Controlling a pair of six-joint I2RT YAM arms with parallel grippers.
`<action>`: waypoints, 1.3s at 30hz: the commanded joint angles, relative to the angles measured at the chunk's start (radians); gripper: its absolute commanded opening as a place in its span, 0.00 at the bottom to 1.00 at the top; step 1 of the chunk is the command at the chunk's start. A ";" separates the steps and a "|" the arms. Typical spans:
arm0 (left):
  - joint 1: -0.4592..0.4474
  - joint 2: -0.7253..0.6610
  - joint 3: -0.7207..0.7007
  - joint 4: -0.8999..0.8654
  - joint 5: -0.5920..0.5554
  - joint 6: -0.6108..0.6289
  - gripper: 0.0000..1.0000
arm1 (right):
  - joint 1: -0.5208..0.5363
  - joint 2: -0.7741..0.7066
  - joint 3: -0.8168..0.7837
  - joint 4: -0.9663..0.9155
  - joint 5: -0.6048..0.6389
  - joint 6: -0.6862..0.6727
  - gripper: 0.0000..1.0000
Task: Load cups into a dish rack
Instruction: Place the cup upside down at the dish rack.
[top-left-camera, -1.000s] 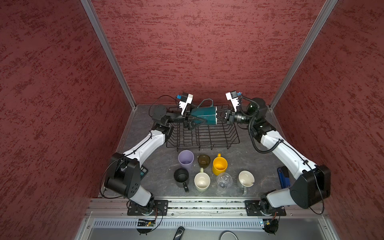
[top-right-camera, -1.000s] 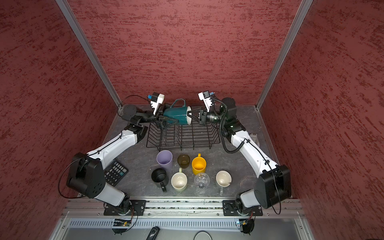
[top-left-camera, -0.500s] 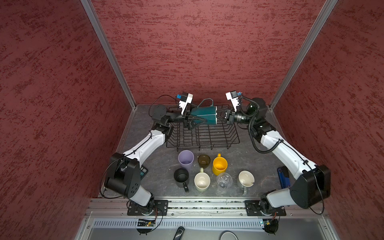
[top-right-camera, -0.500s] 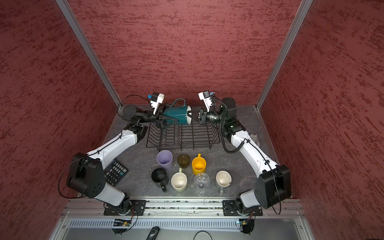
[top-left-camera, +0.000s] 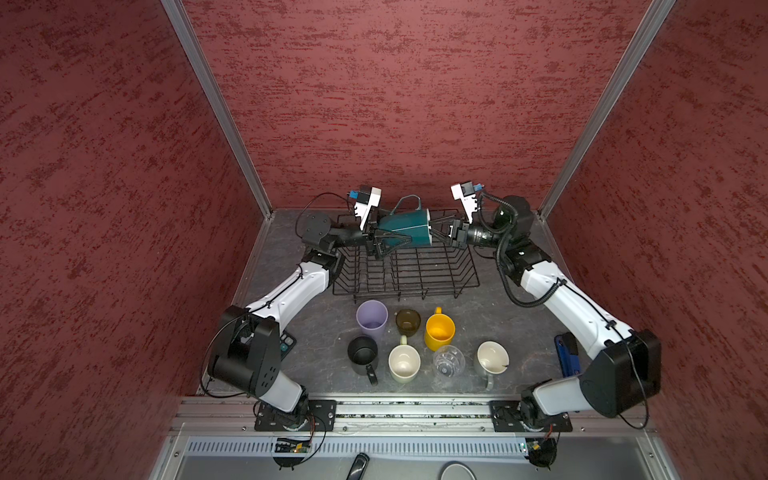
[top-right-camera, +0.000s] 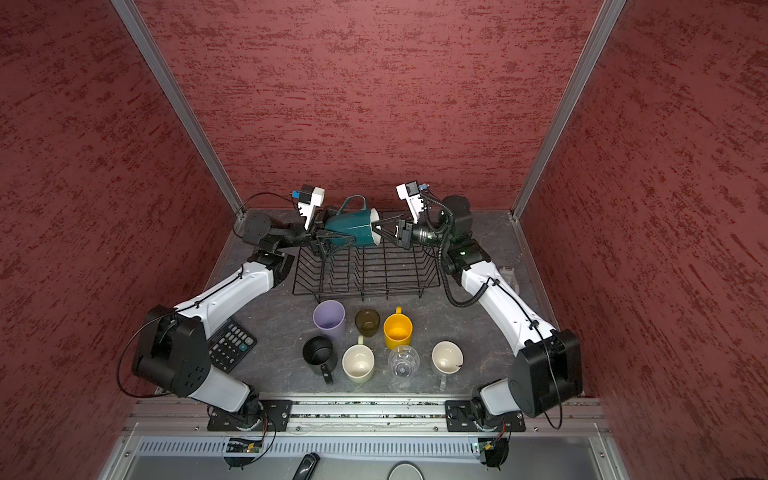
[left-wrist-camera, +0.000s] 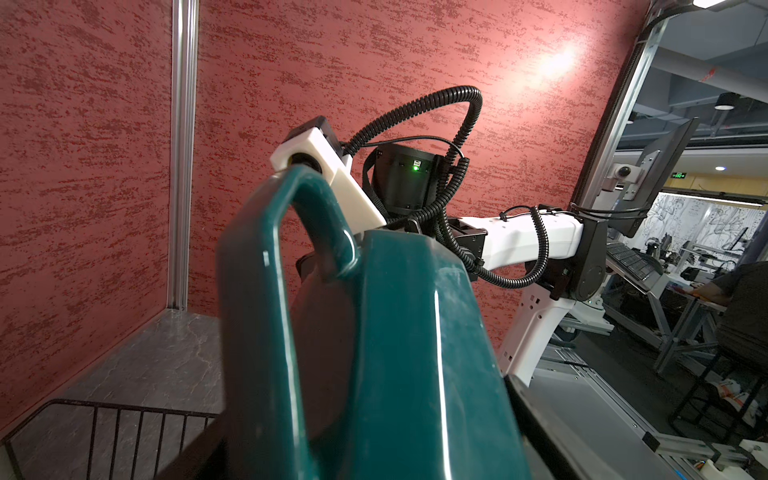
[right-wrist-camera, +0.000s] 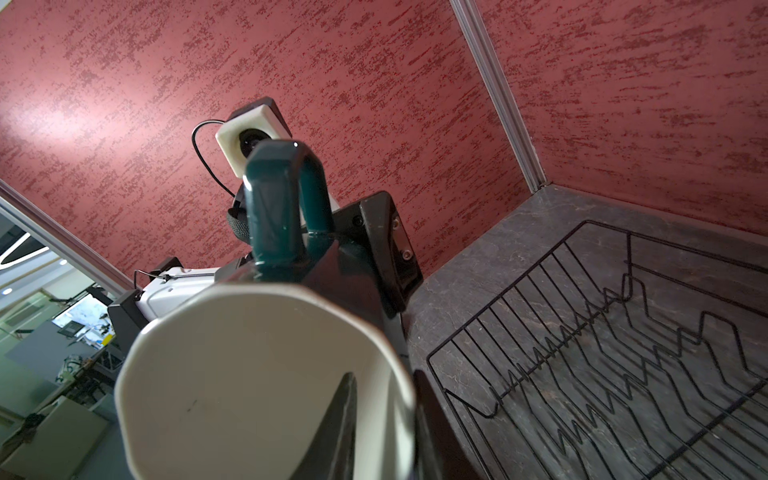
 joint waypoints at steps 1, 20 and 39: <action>0.023 -0.039 -0.003 0.055 -0.079 -0.003 0.00 | 0.007 -0.032 0.021 0.011 -0.010 -0.021 0.29; 0.151 -0.169 -0.034 -0.357 -0.198 0.201 0.00 | -0.024 -0.005 0.353 -0.776 0.896 -0.356 0.95; 0.208 -0.141 0.266 -1.363 -0.487 0.503 0.00 | -0.030 0.259 0.606 -1.021 1.193 -0.393 0.99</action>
